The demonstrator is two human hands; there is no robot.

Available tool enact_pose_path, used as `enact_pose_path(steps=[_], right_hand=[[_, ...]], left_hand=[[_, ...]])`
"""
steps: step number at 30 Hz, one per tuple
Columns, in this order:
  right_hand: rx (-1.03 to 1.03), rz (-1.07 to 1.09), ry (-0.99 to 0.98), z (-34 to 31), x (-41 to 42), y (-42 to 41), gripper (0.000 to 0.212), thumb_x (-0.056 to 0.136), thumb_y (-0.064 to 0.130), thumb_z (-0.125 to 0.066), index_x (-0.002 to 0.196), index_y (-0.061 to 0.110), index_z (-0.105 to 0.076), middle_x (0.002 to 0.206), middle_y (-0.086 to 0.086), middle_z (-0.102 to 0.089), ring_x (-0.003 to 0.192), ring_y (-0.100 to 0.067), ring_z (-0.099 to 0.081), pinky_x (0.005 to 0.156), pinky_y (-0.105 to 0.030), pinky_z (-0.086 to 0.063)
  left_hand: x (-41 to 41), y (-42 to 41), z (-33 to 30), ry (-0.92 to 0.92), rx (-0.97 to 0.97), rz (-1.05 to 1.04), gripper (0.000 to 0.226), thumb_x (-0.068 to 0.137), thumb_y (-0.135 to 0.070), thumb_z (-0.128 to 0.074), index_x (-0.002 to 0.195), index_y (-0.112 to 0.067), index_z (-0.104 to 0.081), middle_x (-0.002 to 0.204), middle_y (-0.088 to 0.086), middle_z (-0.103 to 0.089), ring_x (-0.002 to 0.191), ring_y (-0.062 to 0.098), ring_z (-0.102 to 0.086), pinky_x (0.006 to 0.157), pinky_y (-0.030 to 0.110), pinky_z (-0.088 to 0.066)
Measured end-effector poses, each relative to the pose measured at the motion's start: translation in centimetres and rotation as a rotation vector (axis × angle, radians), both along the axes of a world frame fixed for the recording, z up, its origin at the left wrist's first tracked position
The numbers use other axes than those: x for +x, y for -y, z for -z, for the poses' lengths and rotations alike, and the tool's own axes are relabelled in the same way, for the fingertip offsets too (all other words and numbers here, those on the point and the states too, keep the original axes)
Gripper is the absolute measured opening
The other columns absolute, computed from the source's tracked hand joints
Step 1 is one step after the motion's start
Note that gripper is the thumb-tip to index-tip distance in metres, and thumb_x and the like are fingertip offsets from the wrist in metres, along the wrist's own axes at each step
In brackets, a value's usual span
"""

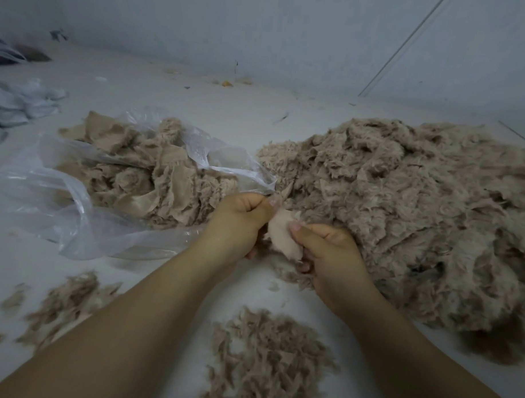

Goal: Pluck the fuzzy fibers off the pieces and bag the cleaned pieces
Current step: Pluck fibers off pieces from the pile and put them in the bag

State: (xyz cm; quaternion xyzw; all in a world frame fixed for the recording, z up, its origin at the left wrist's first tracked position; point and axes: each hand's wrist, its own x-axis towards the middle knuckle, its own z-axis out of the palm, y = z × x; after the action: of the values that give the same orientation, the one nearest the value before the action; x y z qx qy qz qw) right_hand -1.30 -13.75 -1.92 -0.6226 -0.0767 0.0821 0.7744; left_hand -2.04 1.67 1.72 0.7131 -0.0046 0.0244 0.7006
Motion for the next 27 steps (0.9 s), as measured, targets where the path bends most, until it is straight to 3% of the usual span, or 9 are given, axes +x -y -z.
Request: enact_pose_path(steps=[4, 9, 12, 14, 16, 18, 22, 24, 27], right_hand=[[0.048, 0.046, -0.036, 0.4, 0.1, 0.1, 0.056, 0.077, 0.040, -0.070, 0.088, -0.015, -0.064, 0.080, -0.023, -0.050, 0.065, -0.030, -0.037, 0.043, -0.021, -0.032], [0.081, 0.048, -0.034, 0.2, 0.1, 0.0, 0.030, 0.079, 0.040, -0.067, 0.075, 0.011, -0.078, 0.077, -0.021, -0.055, 0.058, -0.020, -0.041, 0.042, -0.020, -0.033], [0.047, 0.034, 0.000, 0.3, 0.1, 0.1, 0.039, 0.082, 0.044, -0.065, 0.081, 0.006, -0.074, 0.081, -0.026, -0.053, 0.059, -0.023, -0.039, 0.044, -0.023, -0.032], [0.016, 0.043, 0.021, 0.3, 0.1, 0.0, 0.042, 0.087, 0.043, -0.064, 0.080, 0.002, -0.071, 0.073, -0.030, -0.051, 0.060, -0.029, -0.037, 0.046, -0.027, -0.032], [0.013, 0.066, 0.026, 0.4, 0.1, 0.0, 0.037, 0.089, 0.040, -0.063, 0.071, 0.009, -0.070, 0.054, -0.018, -0.041, 0.052, -0.024, -0.034, 0.047, -0.028, -0.032], [0.023, 0.082, 0.017, 0.5, 0.2, 0.0, 0.036, 0.091, 0.038, -0.061, 0.062, 0.018, -0.068, 0.047, 0.003, -0.032, 0.046, -0.011, -0.029, 0.045, -0.024, -0.034], [-0.006, 0.087, 0.008, 0.6, 0.2, 0.0, 0.041, 0.099, 0.032, -0.057, 0.061, 0.020, -0.069, 0.047, 0.007, -0.031, 0.044, -0.007, -0.030, 0.044, -0.021, -0.036], [-0.022, 0.081, -0.005, 0.5, 0.3, -0.1, 0.040, 0.099, 0.031, -0.057, 0.063, 0.020, -0.070, 0.047, 0.007, -0.032, 0.044, -0.008, -0.029, 0.044, -0.021, -0.036], [-0.012, 0.075, -0.025, 0.4, 0.3, -0.2, 0.039, 0.098, 0.029, -0.058, 0.063, 0.019, -0.071, 0.047, 0.007, -0.033, 0.044, -0.007, -0.029, 0.043, -0.021, -0.035]], left_hand=[[0.5, -0.5, 0.0, -0.015, -0.015, -0.098, 0.041, 0.100, -0.025, -0.054, 0.067, -0.001, -0.054, 0.043, 0.006, -0.038, 0.029, 0.015, -0.029, 0.034, 0.015, -0.023], [0.1, -0.6, 0.0, -0.029, 0.050, -0.002, 0.053, 0.088, -0.043, -0.063, 0.076, 0.007, -0.055, 0.049, 0.014, -0.049, 0.029, 0.019, -0.040, 0.034, 0.018, -0.029], [-0.5, -0.2, -0.1, -0.053, 0.074, 0.184, 0.030, 0.090, -0.025, -0.067, 0.075, 0.000, -0.059, 0.046, 0.013, -0.057, 0.031, 0.018, -0.050, 0.034, 0.019, -0.036], [-0.5, 0.1, 0.1, -0.006, 0.058, 0.116, 0.024, 0.091, -0.010, -0.067, 0.068, -0.005, -0.061, 0.043, 0.013, -0.056, 0.030, 0.018, -0.050, 0.033, 0.019, -0.037], [-0.1, -0.1, -0.1, 0.099, 0.089, -0.082, 0.022, 0.090, -0.006, -0.068, 0.069, -0.010, -0.062, 0.046, 0.014, -0.058, 0.031, 0.020, -0.052, 0.034, 0.022, -0.039], [0.6, -1.4, -0.2, 0.270, 0.260, -0.332, 0.020, 0.089, -0.012, -0.071, 0.075, -0.018, -0.057, 0.049, 0.011, -0.058, 0.037, 0.024, -0.054, 0.037, 0.027, -0.040], [1.5, -5.3, -0.5, 0.525, 0.956, -0.710, 0.008, 0.078, -0.009, -0.068, 0.080, -0.017, -0.068, 0.063, -0.001, -0.062, 0.057, 0.030, -0.059, 0.052, 0.028, -0.039], [2.0, -6.3, -0.4, 0.375, 1.308, -0.716, 0.011, 0.076, -0.002, -0.065, 0.081, -0.009, -0.071, 0.073, 0.010, -0.066, 0.063, 0.034, -0.063, 0.053, 0.029, -0.036], [2.3, -6.6, -0.2, 0.065, 1.480, -0.573, 0.012, 0.079, -0.001, -0.058, 0.090, -0.003, -0.064, 0.093, 0.016, -0.063, 0.089, 0.035, -0.061, 0.060, 0.034, -0.039]])
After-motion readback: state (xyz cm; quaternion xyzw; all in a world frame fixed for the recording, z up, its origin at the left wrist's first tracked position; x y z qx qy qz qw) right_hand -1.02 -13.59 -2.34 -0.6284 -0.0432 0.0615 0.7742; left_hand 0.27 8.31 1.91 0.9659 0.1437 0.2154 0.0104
